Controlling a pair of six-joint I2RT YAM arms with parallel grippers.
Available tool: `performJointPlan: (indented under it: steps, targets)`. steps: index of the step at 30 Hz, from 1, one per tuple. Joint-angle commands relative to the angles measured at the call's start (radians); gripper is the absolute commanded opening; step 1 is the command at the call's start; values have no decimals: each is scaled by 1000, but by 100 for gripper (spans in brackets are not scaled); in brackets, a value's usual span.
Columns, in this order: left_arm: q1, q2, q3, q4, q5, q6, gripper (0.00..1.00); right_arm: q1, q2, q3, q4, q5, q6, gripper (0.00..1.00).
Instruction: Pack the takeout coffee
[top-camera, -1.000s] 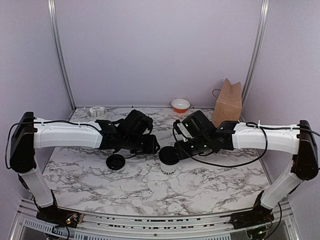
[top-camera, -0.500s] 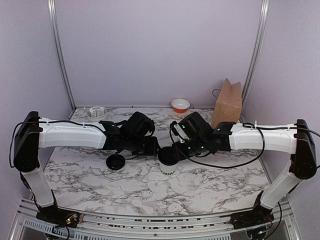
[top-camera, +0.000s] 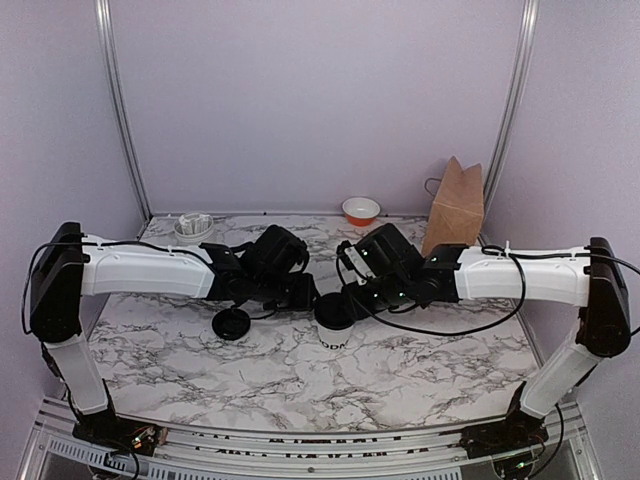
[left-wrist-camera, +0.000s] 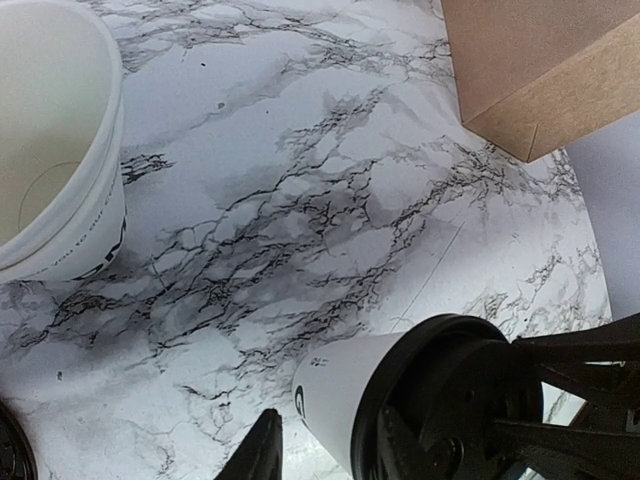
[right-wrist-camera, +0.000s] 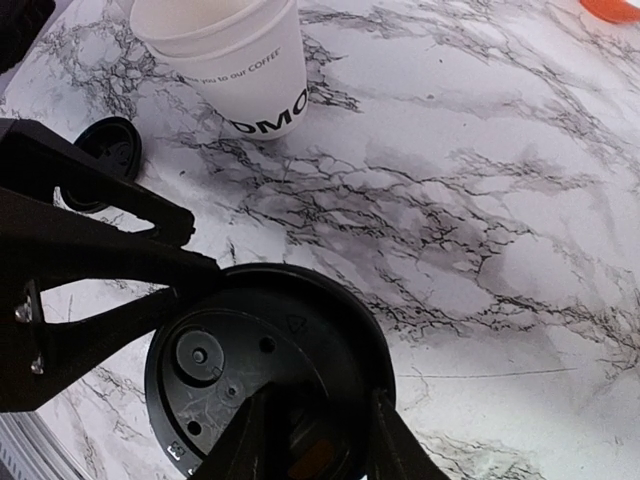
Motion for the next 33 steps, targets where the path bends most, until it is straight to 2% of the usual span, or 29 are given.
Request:
performJointPlan:
  steps: [1, 11, 25, 33]
  targets:
    - [-2, 33, -80, -10, 21, -25, 34, 11, 30, 6, -6, -18, -15, 32]
    - [-7, 32, -140, 3, 22, -50, 33, 11, 11, -6, 2, -6, 1, 32]
    - [-19, -17, -7, -48, -14, -4, 34, 6, -58, 47, -17, 20, 24, 42]
    - [-20, -46, 5, -69, -50, 10, 35, -11, -92, 40, -37, 28, 33, 47]
